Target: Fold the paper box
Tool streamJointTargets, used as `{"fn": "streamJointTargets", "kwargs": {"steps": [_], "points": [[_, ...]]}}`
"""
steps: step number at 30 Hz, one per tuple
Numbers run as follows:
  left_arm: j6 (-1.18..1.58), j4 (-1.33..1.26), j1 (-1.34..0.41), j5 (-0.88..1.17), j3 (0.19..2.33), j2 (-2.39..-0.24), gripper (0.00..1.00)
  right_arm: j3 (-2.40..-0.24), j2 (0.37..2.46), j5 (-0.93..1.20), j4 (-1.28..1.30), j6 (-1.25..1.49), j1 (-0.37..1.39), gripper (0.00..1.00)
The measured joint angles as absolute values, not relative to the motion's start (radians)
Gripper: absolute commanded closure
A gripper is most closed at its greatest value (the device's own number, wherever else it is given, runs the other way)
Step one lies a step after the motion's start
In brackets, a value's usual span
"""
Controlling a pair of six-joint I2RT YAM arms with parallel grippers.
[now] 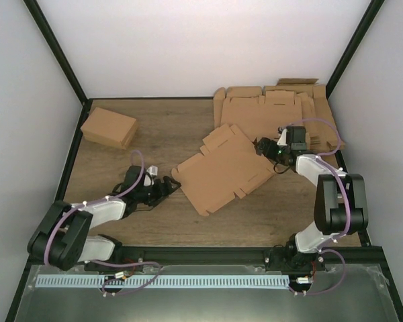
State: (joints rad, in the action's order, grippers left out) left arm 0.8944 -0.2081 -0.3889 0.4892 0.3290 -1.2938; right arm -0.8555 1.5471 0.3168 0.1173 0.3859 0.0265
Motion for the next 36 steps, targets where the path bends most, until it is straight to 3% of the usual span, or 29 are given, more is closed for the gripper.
{"fn": "streamJointTargets", "kwargs": {"steps": [11,13,17,22,25,30,36], "points": [[0.944,-0.415,-0.414,0.543,0.365,-1.459,0.1,-0.815,1.611,0.428,0.056,0.402,0.012,0.0],[0.941,-0.417,-0.415,0.543,0.386,-1.483,0.15,-0.773,1.609,0.453,0.04,0.408,0.013,0.0],[0.932,-0.411,-0.41,0.529,0.425,-1.53,0.34,-0.688,1.573,0.488,0.023,0.416,0.03,0.01],[0.908,-0.385,-0.387,0.511,0.485,-1.598,0.5,-0.618,1.504,0.53,0.022,0.426,0.06,0.09],[0.884,-0.352,-0.361,0.501,0.526,-1.622,0.51,-0.606,1.483,0.542,0.034,0.427,0.061,0.09],[0.82,-0.258,-0.324,0.478,0.575,-1.605,0.48,-0.606,1.431,0.522,0.067,0.415,0.062,0.0],[0.75,-0.16,-0.318,0.455,0.61,-1.549,0.54,-0.611,1.39,0.474,0.094,0.397,0.062,0.01]]}}
